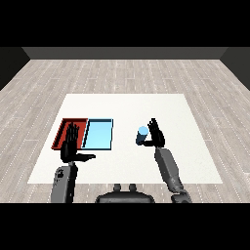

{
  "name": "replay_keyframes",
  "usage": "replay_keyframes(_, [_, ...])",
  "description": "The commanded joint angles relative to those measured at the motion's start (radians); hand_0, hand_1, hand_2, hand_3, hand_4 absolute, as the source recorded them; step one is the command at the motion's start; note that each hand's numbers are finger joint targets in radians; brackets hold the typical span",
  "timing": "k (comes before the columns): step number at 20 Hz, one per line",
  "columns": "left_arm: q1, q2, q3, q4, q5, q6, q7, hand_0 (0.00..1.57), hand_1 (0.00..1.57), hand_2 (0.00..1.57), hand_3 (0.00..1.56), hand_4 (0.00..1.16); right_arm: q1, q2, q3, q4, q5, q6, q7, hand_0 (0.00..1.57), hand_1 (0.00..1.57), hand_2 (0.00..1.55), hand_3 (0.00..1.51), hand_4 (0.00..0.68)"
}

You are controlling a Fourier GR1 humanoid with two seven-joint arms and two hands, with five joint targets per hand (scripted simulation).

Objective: Pick the blue can and put it in the blue box

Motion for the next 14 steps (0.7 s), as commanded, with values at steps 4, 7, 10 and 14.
replay_keyframes(4, [-0.056, 0.008, 0.009, 0.045, 0.0, 0.0, 0.002, 0.0, 0.0, 0.0, 0.0, 0.0, -0.077, 0.005, 0.036, 0.113, -0.062, -0.038, -0.035, 0.0, 0.0, 0.0, 0.0, 0.0])
replay_keyframes(7, [0.061, 0.001, 0.006, -0.023, 0.014, -0.032, -0.047, 0.0, 0.0, 0.0, 0.0, 0.0, -0.083, 0.005, 0.028, 0.159, -0.052, -0.005, -0.076, 0.0, 0.0, 0.0, 0.0, 0.0])
replay_keyframes(10, [-0.06, 0.01, 0.03, 0.029, 0.034, 0.001, 0.034, 0.0, 0.0, 0.0, 0.0, 0.0, -0.121, -0.007, -0.012, 0.246, -0.043, 0.035, -0.106, 0.0, 0.0, 0.0, 0.0, 0.0])
replay_keyframes(14, [-0.038, 0.014, 0.028, 0.054, 0.026, -0.015, 0.006, 0.0, 0.0, 0.0, 0.0, 0.0, -0.189, 0.005, 0.057, 0.302, -0.1, -0.061, -0.107, 0.0, 0.0, 0.0, 0.0, 0.0])
